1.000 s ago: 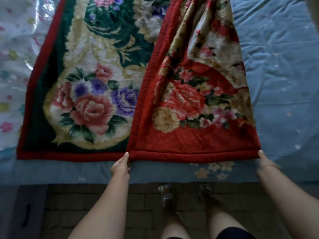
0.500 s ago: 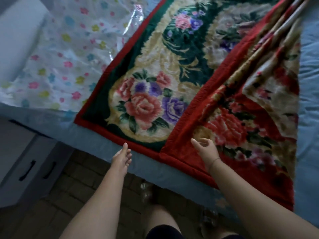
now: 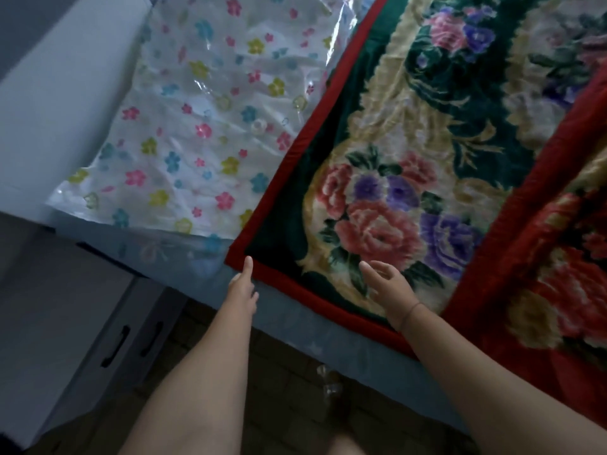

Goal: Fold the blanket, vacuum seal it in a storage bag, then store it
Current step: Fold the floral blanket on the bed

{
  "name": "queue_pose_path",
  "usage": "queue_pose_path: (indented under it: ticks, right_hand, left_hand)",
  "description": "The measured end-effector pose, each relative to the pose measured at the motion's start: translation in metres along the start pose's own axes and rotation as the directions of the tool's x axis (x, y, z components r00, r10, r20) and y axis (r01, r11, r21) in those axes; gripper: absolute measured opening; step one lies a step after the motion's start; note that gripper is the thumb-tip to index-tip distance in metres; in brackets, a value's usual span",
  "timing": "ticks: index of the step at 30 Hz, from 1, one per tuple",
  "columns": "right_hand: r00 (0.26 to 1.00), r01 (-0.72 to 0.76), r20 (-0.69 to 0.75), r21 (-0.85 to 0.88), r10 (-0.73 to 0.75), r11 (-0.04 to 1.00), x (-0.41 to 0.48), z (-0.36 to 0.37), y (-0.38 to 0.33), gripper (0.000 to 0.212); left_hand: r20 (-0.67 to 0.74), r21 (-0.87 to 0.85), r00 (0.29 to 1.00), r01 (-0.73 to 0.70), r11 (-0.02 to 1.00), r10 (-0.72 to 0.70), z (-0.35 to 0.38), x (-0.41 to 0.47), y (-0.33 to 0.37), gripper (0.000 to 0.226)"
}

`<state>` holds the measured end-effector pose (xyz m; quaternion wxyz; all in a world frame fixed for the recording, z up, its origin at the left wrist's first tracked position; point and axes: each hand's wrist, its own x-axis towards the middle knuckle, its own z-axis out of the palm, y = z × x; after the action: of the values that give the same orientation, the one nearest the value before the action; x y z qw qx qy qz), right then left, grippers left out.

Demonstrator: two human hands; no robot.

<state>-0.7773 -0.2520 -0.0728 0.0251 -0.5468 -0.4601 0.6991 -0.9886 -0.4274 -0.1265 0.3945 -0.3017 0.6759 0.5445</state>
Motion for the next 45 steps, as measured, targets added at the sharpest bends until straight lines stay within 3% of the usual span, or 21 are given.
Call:
queue_pose_path:
  ticks: [7,8,10,13,15,18,20,23,26,29,34,37,38,42,45]
  right_hand:
    - [0.997,-0.035,0.068,0.034,0.033,0.999,0.015,0.042,0.0,0.059]
    - [0.997,-0.041,0.068,0.047,0.037,0.998,0.015,0.046,-0.001,0.058]
    - [0.997,-0.046,0.066,0.099,0.04,0.994,0.012,0.055,-0.007,0.051]
    - [0.991,-0.072,0.129,0.222,0.044,0.972,0.003,0.07,-0.025,0.034]
    - [0.978,-0.098,0.204,0.281,0.041,0.955,-0.005,0.074,-0.043,0.049]
    - [0.975,-0.084,0.224,0.372,-0.002,0.924,-0.016,0.064,-0.068,0.07]
    - [0.988,-0.042,0.153,0.392,-0.02,0.919,-0.022,0.039,-0.077,0.071]
    - [0.998,0.036,-0.06,0.363,-0.015,0.931,-0.025,-0.009,-0.073,0.042]
    - [0.971,0.121,-0.235,0.389,-0.029,0.913,-0.028,-0.063,-0.06,0.024]
    - [0.919,0.233,-0.385,0.364,-0.082,0.902,-0.041,-0.132,-0.045,0.031]
    - [0.81,0.357,-0.581,0.379,-0.081,0.854,-0.089,-0.282,0.004,0.072]
    - [0.759,0.398,-0.65,0.413,-0.041,0.819,-0.129,-0.363,0.045,0.023]
    - [0.733,0.4,-0.681,0.421,-0.008,0.814,-0.142,-0.389,0.062,0.015]
    - [0.672,0.226,-0.714,0.451,0.197,0.863,-0.165,-0.477,0.158,0.039]
    - [0.65,-0.003,-0.713,0.345,0.264,0.939,-0.155,-0.508,0.219,0.045]
  left_hand:
    - [0.055,-0.161,0.997,0.059,0.985,-0.051,-0.013,0.046,0.015,0.085]
    - [0.033,-0.141,0.999,0.044,0.989,-0.039,-0.013,0.048,0.016,0.089]
    - [-0.004,-0.081,0.995,-0.101,0.992,0.101,-0.005,0.027,0.025,0.076]
    - [0.204,-0.025,0.935,-0.293,0.956,0.292,0.023,-0.028,0.033,0.041]
    - [0.414,0.041,0.847,-0.384,0.923,0.334,0.046,-0.063,0.032,0.031]
    - [0.651,0.215,0.703,-0.533,0.819,0.286,0.08,-0.105,0.024,0.03]
    - [0.708,0.289,0.668,-0.568,0.77,0.227,0.099,-0.127,0.021,0.042]
    - [0.713,0.296,0.675,-0.536,0.791,0.191,0.123,-0.149,0.012,0.054]
    - [0.683,0.313,0.688,-0.577,0.754,0.244,0.145,-0.16,-0.008,0.048]
    - [0.679,0.354,0.681,-0.631,0.691,0.274,0.162,-0.169,-0.033,0.053]
    - [0.709,0.44,0.636,-0.737,0.514,0.305,0.206,-0.188,-0.089,0.054]
    - [0.702,0.525,0.656,-0.739,0.421,0.276,0.244,-0.202,-0.138,0.081]
    - [0.705,0.557,0.658,-0.745,0.368,0.264,0.257,-0.205,-0.157,0.086]
    - [0.706,0.68,0.677,-0.73,0.066,0.209,0.287,-0.216,-0.231,0.067]
    - [0.657,0.753,0.732,-0.643,-0.138,0.179,0.286,-0.219,-0.273,0.072]
